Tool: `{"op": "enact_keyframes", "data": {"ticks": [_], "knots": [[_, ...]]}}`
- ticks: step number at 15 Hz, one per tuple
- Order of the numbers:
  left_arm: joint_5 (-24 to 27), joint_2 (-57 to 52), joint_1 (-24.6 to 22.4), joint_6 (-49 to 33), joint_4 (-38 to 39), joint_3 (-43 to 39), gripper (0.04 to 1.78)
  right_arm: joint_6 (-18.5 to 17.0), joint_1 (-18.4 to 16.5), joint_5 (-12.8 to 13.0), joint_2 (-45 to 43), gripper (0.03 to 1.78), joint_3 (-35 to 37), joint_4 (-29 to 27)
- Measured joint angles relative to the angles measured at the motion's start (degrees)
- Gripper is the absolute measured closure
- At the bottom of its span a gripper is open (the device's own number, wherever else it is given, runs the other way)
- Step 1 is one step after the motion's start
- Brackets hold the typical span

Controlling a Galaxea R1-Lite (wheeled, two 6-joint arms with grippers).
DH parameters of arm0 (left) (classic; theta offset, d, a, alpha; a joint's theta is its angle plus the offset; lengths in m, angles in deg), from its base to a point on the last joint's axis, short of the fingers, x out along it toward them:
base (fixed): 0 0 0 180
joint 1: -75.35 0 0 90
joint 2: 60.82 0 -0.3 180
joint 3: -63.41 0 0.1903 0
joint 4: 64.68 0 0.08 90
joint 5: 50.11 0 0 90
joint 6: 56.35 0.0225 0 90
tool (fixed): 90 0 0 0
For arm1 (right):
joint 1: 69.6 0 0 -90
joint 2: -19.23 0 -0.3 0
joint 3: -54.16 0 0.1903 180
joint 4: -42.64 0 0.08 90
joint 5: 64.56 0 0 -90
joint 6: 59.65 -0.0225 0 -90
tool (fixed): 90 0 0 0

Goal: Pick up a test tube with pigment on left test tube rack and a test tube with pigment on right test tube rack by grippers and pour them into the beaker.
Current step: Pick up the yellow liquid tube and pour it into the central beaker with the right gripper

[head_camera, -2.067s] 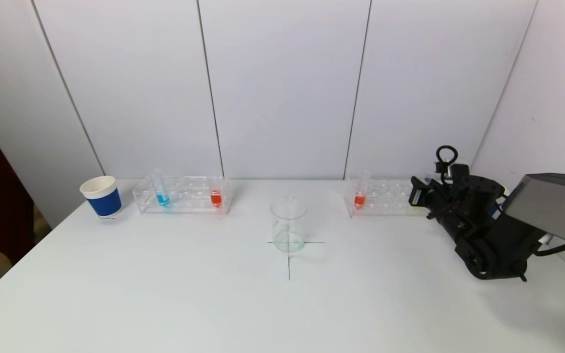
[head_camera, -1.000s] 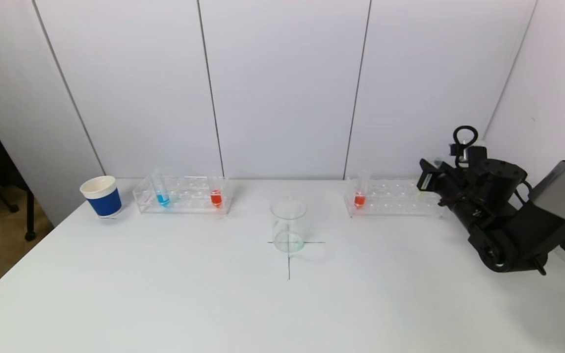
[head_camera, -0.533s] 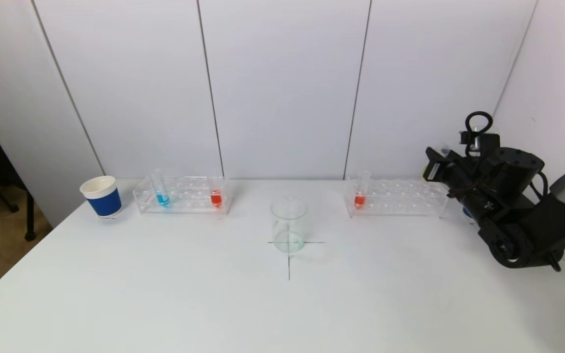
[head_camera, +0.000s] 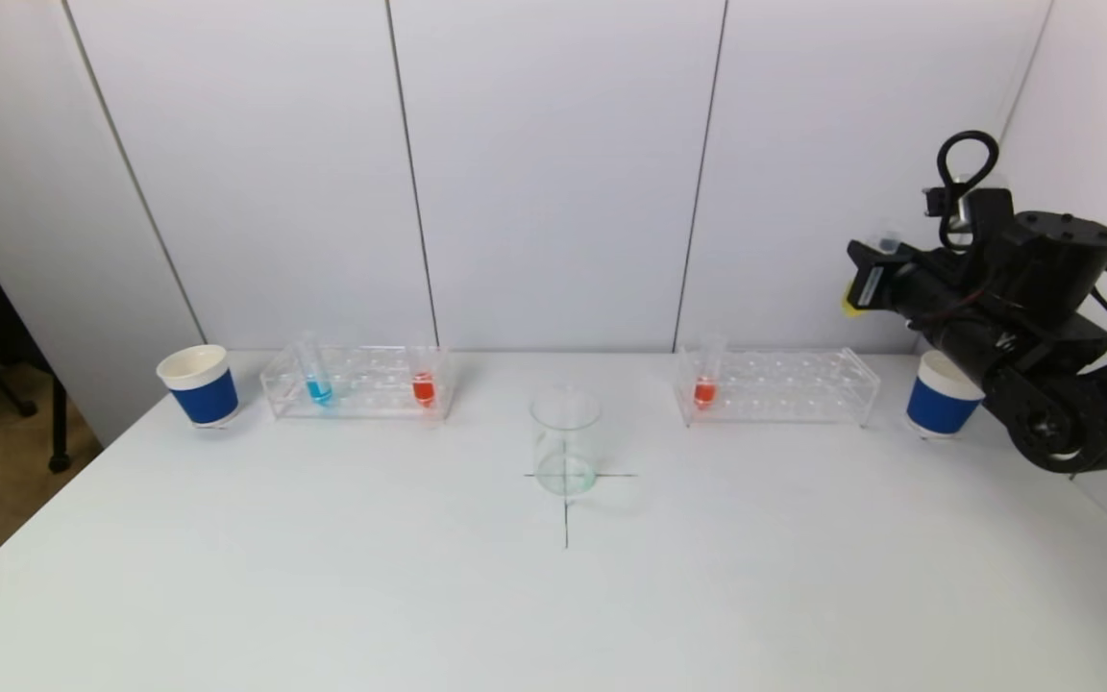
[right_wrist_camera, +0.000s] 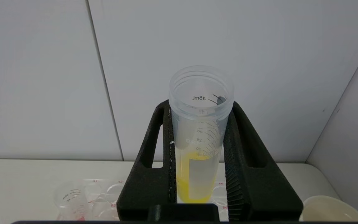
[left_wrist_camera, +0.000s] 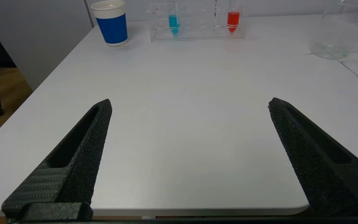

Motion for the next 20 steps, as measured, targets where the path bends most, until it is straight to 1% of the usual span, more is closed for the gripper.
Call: {"op": "enact_keyframes", "data": {"ticks": [3, 5, 7, 9, 10, 11, 13, 14, 18, 20], "knots": [[0.0, 0.0, 0.0, 0.0, 0.0, 0.0, 0.06, 1.2, 1.4, -1.6, -2.6, 1.32, -4.3, -7.2], [0.0, 0.0, 0.0, 0.0, 0.0, 0.0, 0.06, 2.3, 3.1, -1.8, -3.3, 1.32, -6.6, -10.2], [0.0, 0.0, 0.0, 0.0, 0.0, 0.0, 0.06, 3.3, 4.9, -1.8, -3.5, 1.32, -8.3, -11.7], [0.0, 0.0, 0.0, 0.0, 0.0, 0.0, 0.06, 3.9, 6.9, -1.8, -3.5, 1.32, -9.4, -12.1], [0.0, 0.0, 0.0, 0.0, 0.0, 0.0, 0.06, 4.9, 7.9, -1.9, -3.4, 1.32, -9.7, -11.9], [0.0, 0.0, 0.0, 0.0, 0.0, 0.0, 0.06, 6.0, 8.8, -3.0, -3.3, 1.32, -9.8, -11.8], [0.0, 0.0, 0.0, 0.0, 0.0, 0.0, 0.06, 8.0, 10.2, -6.1, -3.0, 1.32, -9.8, -12.0], [0.0, 0.0, 0.0, 0.0, 0.0, 0.0, 0.06, 9.3, 11.1, -6.7, -2.9, 1.32, -10.0, -12.0], [0.0, 0.0, 0.0, 0.0, 0.0, 0.0, 0.06, 11.2, 15.3, -7.0, -2.0, 1.32, -10.1, -11.8], [0.0, 0.0, 0.0, 0.0, 0.0, 0.0, 0.06, 12.8, 17.2, -7.1, -1.2, 1.32, -10.1, -11.2]]}}
